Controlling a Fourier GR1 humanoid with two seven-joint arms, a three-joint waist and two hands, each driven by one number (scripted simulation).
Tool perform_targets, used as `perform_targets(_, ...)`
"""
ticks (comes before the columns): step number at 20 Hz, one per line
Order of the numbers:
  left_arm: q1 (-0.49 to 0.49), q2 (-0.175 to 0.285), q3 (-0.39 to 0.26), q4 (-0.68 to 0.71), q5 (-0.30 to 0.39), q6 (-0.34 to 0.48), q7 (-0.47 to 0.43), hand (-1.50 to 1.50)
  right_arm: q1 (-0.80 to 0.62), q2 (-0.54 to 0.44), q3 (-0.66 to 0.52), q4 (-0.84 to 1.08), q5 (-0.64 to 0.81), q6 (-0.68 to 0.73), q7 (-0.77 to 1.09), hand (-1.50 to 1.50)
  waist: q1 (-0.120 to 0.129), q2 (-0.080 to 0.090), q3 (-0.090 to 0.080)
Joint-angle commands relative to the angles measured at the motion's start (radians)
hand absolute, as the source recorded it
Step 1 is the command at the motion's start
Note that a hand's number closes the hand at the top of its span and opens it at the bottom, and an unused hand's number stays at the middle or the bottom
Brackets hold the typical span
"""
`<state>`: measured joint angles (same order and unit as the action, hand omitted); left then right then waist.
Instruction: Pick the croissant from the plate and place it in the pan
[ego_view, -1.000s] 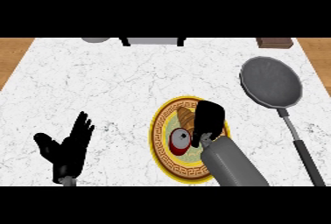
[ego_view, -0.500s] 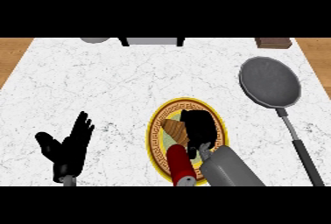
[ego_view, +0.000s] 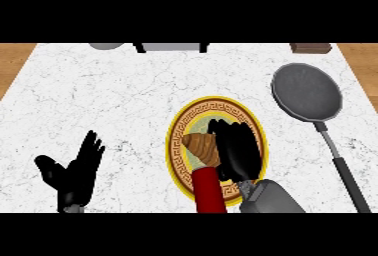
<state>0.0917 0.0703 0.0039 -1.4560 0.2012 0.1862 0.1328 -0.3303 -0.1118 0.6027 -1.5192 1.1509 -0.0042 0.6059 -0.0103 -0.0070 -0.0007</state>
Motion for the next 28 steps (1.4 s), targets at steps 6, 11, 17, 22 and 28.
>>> perform_targets(6, -0.003, -0.007, 0.008, 0.027, -0.003, -0.006, -0.026, 0.00, 0.058, -0.042, -0.098, -0.371, 0.074, 0.006, 0.114, 1.50, 0.001, 0.004, 0.001)
perform_targets(11, -0.069, -0.017, 0.004, 0.041, -0.027, 0.025, 0.011, 0.00, 0.071, -0.007, -0.190, -0.295, 0.085, -0.030, 0.080, 1.50, 0.010, 0.007, 0.001)
perform_targets(17, 0.033, 0.013, 0.002, -0.030, 0.004, -0.044, 0.006, 0.00, -0.095, -0.030, -0.457, -0.125, -0.116, -0.055, -0.062, 1.50, 0.022, 0.009, 0.001)
perform_targets(22, -0.014, -0.024, -0.014, -0.017, -0.023, 0.005, 0.022, 0.00, -0.222, -0.113, -0.575, 0.083, -0.103, -0.113, -0.166, 1.50, 0.022, 0.009, 0.001)
perform_targets(28, -0.009, -0.020, -0.012, 0.017, -0.013, -0.037, -0.026, 0.00, -0.325, -0.208, -0.718, 0.507, -0.158, -0.318, -0.409, 1.50, 0.042, 0.018, 0.002)
